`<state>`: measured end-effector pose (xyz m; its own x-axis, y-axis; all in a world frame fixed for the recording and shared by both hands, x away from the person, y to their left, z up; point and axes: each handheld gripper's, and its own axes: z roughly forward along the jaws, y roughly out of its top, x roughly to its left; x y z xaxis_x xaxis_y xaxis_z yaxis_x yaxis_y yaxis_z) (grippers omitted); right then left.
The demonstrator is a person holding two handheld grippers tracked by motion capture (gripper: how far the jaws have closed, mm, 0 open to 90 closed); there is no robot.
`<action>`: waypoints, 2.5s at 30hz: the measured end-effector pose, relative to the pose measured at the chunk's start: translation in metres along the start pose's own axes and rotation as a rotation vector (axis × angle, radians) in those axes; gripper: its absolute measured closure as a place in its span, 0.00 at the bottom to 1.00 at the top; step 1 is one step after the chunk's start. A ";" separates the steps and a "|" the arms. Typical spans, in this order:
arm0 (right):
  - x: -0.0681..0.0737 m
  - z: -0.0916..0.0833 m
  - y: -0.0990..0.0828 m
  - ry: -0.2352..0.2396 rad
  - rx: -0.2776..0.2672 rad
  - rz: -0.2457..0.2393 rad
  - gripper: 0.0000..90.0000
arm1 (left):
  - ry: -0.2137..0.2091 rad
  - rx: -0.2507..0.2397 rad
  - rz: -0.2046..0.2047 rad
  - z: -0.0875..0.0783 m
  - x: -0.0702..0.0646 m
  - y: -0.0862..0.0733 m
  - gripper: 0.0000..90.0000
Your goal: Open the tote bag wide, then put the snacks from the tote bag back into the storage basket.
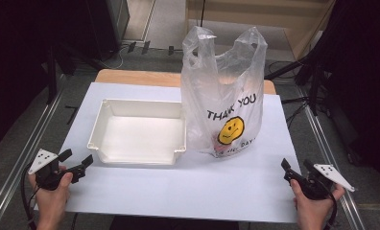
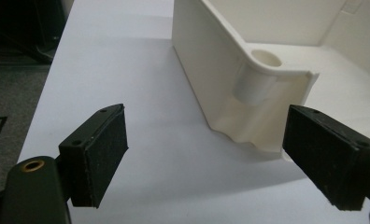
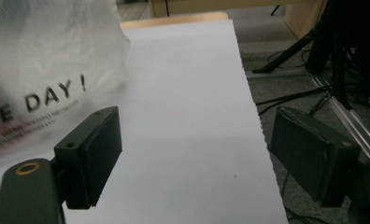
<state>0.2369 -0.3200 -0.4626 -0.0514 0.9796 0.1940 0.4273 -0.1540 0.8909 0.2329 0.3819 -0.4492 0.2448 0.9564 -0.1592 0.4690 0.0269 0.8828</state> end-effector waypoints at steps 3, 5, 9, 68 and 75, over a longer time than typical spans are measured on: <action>0.003 -0.005 0.009 0.018 -0.023 -0.013 0.19 | -0.003 -0.023 -0.006 -0.004 -0.002 0.006 0.16; 0.009 -0.006 0.013 0.030 -0.022 -0.024 0.18 | -0.006 -0.039 0.000 -0.008 -0.005 0.010 0.16; 0.022 -0.001 0.022 0.056 -0.029 -0.067 0.18 | -0.020 -0.062 0.034 -0.013 -0.016 0.020 0.16; 0.108 0.104 0.124 0.516 -0.018 -0.035 1.00 | -0.364 -0.055 0.169 0.104 -0.239 0.142 0.15; 0.118 0.090 0.117 0.539 -0.045 -0.069 1.00 | -0.382 -0.028 0.137 0.123 -0.253 0.149 0.15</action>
<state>0.3623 -0.2112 -0.3730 -0.5389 0.7844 0.3070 0.3682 -0.1084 0.9234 0.3456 0.1083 -0.3317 0.6032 0.7752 -0.1877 0.3886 -0.0801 0.9179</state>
